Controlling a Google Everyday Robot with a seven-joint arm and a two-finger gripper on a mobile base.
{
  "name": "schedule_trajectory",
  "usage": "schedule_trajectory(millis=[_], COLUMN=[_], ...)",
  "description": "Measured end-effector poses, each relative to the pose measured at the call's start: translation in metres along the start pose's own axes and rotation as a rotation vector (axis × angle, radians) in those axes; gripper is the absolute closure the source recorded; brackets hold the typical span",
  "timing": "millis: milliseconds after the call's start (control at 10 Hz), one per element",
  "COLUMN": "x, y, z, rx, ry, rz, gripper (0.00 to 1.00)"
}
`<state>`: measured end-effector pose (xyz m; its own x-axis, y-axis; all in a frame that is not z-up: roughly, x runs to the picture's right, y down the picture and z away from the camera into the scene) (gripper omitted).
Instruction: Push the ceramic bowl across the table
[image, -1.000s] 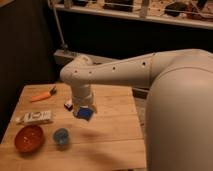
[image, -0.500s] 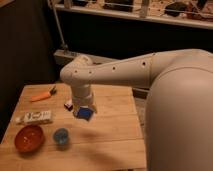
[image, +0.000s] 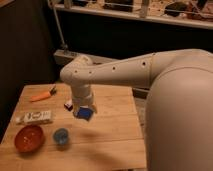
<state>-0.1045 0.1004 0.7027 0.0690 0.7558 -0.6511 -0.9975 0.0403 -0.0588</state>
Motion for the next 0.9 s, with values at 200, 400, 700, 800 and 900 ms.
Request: schedule_trajectory(millis=[200, 400, 700, 800, 900], x=[-0.005, -0.008, -0.004, 0.000, 0.002], y=[0.007, 0.024, 0.064, 0.077, 0.084], z=[-0.005, -0.012, -0.030, -0.035, -0.038], rx=[-0.011, -0.038, -0.122, -0.152, -0.167], ry=[-0.030, -0.063, -0.096, -0.100, -0.097], rz=[-0.078, -0.222, -0.540, -0.660, -0.741], gripper=[0.35, 0.35, 0.35, 0.35, 0.35])
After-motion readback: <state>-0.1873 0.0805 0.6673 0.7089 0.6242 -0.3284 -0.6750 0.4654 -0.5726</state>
